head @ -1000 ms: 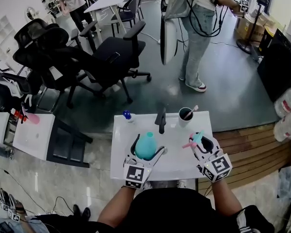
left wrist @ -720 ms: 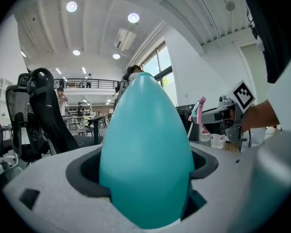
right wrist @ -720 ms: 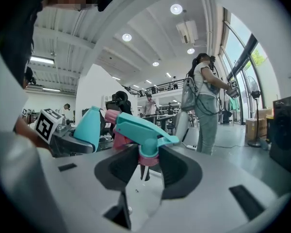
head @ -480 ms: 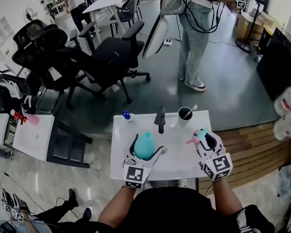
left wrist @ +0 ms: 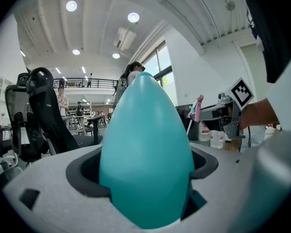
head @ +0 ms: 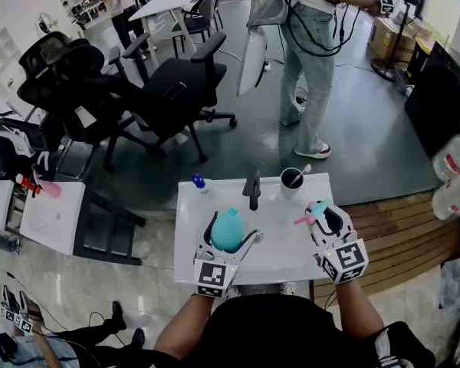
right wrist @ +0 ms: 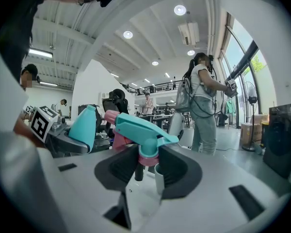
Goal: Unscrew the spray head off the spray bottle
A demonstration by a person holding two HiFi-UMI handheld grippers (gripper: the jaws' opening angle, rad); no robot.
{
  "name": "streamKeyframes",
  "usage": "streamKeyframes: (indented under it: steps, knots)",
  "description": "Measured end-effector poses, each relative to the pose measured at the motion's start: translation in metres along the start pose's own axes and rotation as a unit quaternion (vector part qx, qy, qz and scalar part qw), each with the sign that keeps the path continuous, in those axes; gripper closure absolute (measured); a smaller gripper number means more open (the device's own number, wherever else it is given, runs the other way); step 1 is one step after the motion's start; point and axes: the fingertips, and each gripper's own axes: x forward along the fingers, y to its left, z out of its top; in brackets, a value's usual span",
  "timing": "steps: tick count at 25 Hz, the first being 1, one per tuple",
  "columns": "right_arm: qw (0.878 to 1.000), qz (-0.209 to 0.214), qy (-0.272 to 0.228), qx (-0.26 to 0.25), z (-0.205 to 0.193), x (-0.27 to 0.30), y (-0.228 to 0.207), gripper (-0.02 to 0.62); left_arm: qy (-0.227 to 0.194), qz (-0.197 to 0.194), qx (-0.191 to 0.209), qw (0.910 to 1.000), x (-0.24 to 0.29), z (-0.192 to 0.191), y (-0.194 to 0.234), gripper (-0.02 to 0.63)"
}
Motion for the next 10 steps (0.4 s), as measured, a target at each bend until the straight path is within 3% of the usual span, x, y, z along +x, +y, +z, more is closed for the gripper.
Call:
streamKeyframes:
  steps: [10]
  knots:
    - [1.0, -0.01, 0.016, 0.014, -0.011, 0.004, -0.006, 0.459, 0.011, 0.007, -0.004, 0.9999, 0.002, -0.011, 0.003, 0.137]
